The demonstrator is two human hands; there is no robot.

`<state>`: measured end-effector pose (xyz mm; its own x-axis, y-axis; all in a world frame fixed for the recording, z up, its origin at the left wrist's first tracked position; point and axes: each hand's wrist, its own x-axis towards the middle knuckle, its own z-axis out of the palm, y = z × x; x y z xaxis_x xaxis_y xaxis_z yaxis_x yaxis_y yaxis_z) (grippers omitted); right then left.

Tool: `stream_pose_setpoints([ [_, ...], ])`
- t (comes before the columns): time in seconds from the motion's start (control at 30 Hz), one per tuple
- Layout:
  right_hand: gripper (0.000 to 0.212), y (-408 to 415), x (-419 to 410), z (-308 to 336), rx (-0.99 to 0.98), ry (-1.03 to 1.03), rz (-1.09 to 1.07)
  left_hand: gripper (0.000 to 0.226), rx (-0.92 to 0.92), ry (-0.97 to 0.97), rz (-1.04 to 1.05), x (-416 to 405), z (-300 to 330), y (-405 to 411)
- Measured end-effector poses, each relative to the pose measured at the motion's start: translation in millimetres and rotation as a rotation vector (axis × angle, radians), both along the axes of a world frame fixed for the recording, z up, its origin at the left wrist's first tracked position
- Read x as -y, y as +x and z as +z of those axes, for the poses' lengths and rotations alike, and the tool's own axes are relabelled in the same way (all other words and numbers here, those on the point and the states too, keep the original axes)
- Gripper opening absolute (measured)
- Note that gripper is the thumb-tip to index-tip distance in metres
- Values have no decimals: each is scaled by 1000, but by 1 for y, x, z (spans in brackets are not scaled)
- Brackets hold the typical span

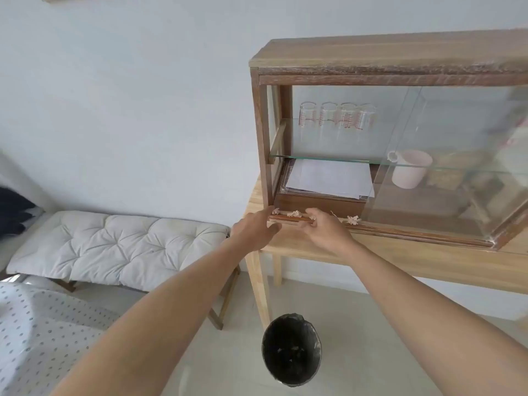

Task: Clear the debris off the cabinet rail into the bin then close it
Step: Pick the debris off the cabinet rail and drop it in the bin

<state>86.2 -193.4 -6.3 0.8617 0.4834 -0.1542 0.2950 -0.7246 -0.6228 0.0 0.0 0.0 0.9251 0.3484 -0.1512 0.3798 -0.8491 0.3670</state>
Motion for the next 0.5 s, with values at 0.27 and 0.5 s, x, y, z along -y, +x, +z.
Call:
stream_pose_setpoints([
  [0.27, 56, 19, -19, -15, -29, 56, -43, 49, 24, 36, 53, 0, -19, 30],
  [0.5, 38, 16, -25, -20, 4, 150, -128, 30, 161, 39, 145, 0, -33, 35],
])
